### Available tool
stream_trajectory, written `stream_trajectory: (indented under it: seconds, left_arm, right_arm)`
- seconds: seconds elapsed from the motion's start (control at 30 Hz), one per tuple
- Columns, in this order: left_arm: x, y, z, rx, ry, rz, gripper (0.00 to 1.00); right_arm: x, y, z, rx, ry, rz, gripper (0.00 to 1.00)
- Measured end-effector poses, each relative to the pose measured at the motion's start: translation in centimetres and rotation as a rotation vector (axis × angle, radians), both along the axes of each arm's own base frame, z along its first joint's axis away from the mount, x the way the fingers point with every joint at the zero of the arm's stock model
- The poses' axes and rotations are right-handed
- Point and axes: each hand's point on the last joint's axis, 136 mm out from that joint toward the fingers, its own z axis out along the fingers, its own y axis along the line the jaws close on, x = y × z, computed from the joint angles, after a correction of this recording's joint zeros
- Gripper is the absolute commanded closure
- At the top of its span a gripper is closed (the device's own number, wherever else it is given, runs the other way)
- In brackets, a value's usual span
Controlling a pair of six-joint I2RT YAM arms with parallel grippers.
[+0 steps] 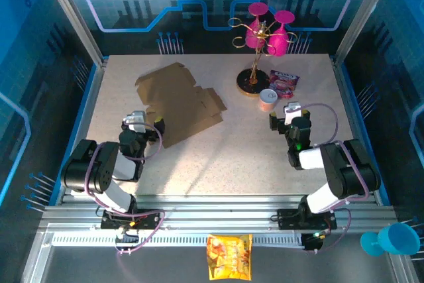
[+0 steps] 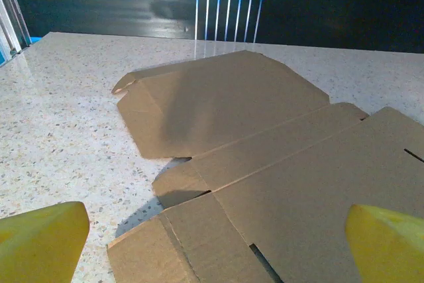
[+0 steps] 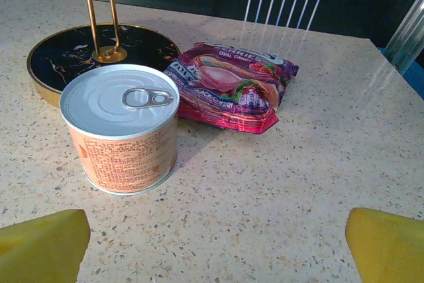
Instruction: Fold the paper box
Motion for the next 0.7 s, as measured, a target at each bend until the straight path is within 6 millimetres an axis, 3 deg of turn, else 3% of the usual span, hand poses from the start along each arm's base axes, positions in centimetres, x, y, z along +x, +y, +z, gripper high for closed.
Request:
stream_trajectory:
  seconds: [0.7]
  left_arm:
    - [1.1, 1.2, -0.6, 0.015, 0.064, 0.069, 0.01]
  right_arm:
    - [0.0, 0.0, 0.0, 0.0, 0.0, 0.0, 0.0]
